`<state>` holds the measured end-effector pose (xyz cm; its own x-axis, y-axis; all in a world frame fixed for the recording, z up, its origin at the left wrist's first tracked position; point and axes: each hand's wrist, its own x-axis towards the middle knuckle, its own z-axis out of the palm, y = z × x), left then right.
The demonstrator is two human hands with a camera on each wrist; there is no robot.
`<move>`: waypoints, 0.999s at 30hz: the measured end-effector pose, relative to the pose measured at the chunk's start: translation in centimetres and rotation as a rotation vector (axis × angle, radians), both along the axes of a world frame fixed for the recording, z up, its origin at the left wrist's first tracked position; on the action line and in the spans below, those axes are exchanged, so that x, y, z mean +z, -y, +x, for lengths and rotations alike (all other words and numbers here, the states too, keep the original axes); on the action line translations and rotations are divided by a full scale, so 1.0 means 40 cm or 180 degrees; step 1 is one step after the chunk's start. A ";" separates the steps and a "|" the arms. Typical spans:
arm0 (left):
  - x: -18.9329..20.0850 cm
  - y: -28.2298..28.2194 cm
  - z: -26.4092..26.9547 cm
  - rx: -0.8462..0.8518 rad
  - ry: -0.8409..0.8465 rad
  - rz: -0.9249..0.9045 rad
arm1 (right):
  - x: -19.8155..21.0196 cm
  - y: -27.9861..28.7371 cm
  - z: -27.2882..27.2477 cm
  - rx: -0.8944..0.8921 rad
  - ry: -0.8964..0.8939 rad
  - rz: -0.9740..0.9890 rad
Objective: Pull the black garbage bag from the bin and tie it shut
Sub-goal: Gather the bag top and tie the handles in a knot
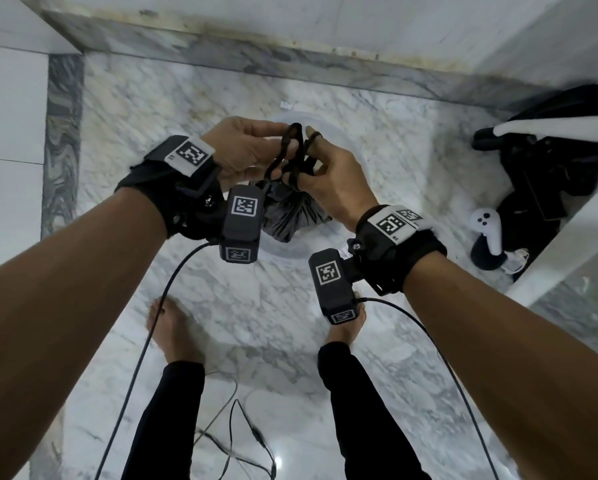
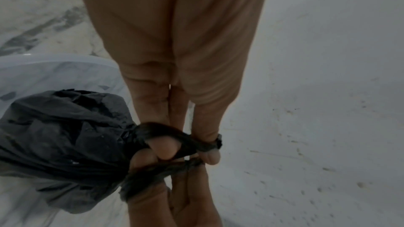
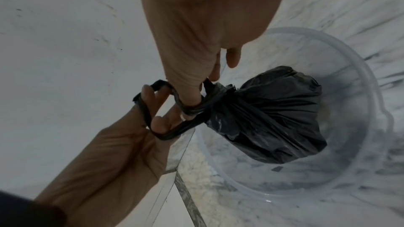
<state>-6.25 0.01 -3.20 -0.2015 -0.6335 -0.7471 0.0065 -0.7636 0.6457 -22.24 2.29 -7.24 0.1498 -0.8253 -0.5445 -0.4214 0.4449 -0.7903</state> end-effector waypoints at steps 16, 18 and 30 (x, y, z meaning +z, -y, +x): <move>-0.031 0.006 -0.008 -0.0061 0.0664 -0.0431 | -0.006 0.020 0.000 -0.0117 0.0020 -0.0243; -0.038 0.007 0.004 -0.0194 0.0993 -0.0601 | -0.003 0.025 -0.011 -0.0170 -0.0042 -0.0284; -0.104 -0.025 0.075 -0.0601 0.2673 -0.0935 | -0.034 0.040 -0.137 0.0242 -0.0970 -0.0394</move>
